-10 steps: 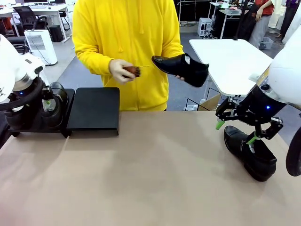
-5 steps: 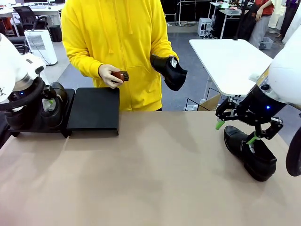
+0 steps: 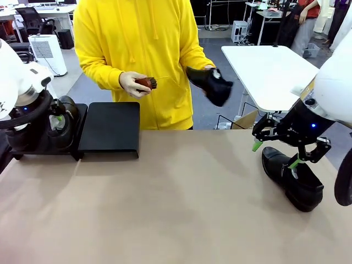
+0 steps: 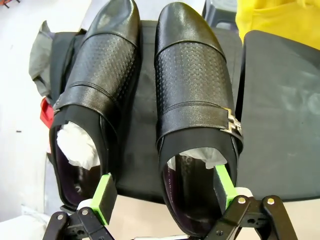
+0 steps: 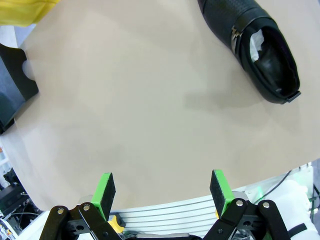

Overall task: Organize the shoes by placing them on the stand.
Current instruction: Pick up one Shoe and place it in the middle of the table.

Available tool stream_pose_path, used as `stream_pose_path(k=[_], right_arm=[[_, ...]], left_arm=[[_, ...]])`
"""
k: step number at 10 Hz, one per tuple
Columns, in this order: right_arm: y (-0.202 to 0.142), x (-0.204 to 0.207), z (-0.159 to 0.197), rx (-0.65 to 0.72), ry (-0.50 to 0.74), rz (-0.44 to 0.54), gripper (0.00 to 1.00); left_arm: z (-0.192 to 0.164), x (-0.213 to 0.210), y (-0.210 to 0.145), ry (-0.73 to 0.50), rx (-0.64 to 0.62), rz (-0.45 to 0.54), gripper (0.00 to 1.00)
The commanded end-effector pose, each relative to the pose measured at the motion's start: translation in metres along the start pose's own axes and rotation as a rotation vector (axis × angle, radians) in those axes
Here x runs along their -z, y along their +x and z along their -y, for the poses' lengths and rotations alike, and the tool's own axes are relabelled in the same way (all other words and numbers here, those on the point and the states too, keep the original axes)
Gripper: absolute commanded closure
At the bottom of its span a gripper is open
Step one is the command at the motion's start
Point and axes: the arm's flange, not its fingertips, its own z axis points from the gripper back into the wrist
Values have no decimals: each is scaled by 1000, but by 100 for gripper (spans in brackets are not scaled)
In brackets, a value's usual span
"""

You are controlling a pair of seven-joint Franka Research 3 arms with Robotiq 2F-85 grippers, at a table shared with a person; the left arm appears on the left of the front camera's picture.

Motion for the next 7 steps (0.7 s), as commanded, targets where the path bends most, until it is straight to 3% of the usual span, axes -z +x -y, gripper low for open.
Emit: stream_pose_path(k=[1, 4, 6, 7], right_arm=[[3, -2, -1, -20, 10, -5, 0], [3, -2, -1, -20, 10, -5, 0], [0, 0, 0, 0, 0, 0, 0], [-12, -5, 3, -49, -26, -43, 0]], left_arm=[[0, 0, 0, 0, 0, 0, 0], [52, -74, -48, -152, 120, 9, 0], [78, -108, -79, -309, 234, -135, 0], [88, -116, -89, -357, 273, -224, 0]])
